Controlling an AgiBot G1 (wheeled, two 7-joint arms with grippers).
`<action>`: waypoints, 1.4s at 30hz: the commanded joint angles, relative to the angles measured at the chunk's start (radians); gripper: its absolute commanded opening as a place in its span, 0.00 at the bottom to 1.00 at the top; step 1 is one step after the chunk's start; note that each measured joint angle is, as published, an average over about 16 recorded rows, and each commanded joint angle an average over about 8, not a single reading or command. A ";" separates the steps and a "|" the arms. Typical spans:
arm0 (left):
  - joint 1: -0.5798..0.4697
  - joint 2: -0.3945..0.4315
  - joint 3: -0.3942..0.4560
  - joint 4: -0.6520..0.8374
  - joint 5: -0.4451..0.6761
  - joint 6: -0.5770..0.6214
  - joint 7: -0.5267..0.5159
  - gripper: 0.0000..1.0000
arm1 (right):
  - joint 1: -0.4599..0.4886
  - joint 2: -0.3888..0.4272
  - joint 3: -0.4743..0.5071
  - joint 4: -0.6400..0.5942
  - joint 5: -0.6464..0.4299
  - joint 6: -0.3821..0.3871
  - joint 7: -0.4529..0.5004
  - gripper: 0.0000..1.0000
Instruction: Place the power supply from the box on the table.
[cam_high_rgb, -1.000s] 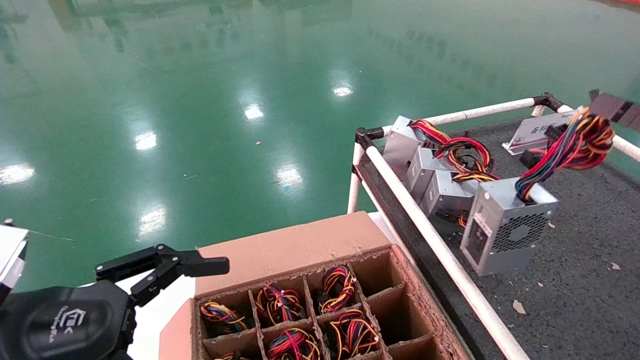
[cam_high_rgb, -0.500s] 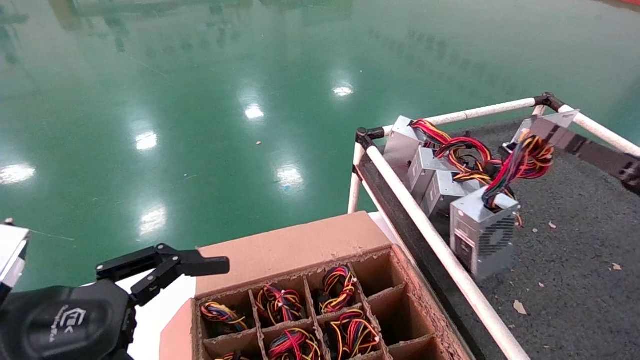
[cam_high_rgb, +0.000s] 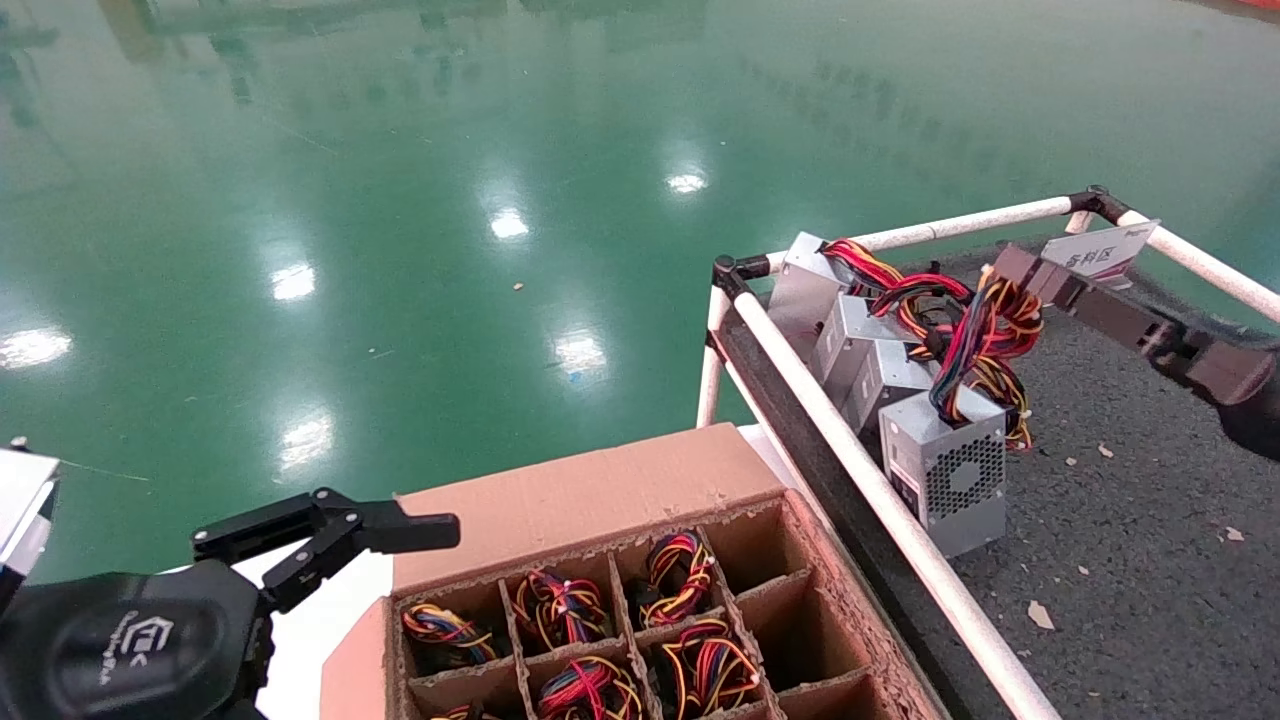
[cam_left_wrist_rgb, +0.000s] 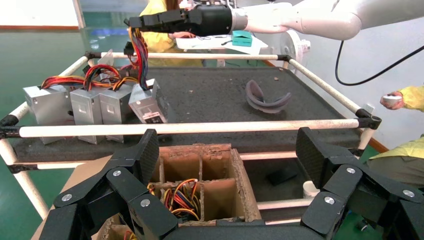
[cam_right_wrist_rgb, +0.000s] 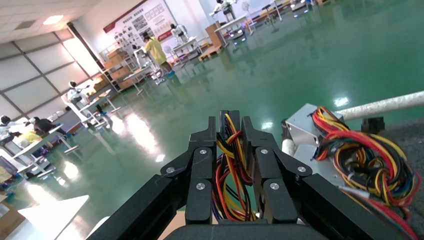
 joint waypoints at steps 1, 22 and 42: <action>0.000 0.000 0.000 0.000 0.000 0.000 0.000 1.00 | 0.017 -0.010 -0.007 -0.034 -0.010 -0.011 -0.018 0.00; 0.000 0.000 0.000 0.000 0.000 0.000 0.000 1.00 | 0.066 0.012 -0.046 -0.208 -0.072 -0.124 -0.124 0.10; 0.000 0.000 0.000 0.000 0.000 0.000 0.000 1.00 | 0.075 0.019 -0.059 -0.223 -0.097 -0.114 -0.148 1.00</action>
